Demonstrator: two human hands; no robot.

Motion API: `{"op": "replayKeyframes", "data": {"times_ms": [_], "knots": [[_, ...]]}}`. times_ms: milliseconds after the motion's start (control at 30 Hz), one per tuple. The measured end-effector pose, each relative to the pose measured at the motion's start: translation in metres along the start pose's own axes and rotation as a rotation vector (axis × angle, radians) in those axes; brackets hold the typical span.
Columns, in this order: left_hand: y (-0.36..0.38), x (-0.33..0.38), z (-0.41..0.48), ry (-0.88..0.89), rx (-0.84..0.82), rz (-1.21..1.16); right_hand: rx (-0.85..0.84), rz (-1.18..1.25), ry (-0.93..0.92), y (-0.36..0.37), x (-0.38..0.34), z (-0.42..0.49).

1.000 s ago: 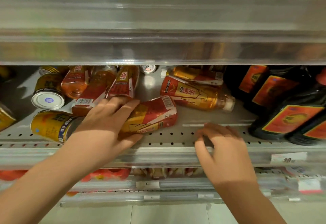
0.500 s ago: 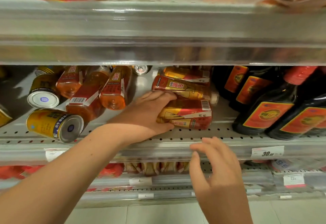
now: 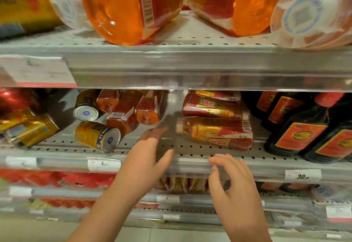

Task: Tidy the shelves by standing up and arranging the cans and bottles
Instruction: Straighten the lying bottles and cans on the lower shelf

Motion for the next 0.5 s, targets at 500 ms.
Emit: {"op": "replayKeyframes", "data": {"times_ms": [500], "knots": [[-0.143, -0.152, -0.005, 0.002, 0.079, 0.107, -0.206, -0.053, -0.119, 0.113, -0.109, 0.060]]}}
Point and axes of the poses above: each hand's wrist, its own z-axis towards the middle knuckle, its own y-axis out of the palm, x = y × z, the point moved 7 cm from there along z, towards the middle knuckle, and after that the axes turned 3 degrees about z, right-handed, at the moved point
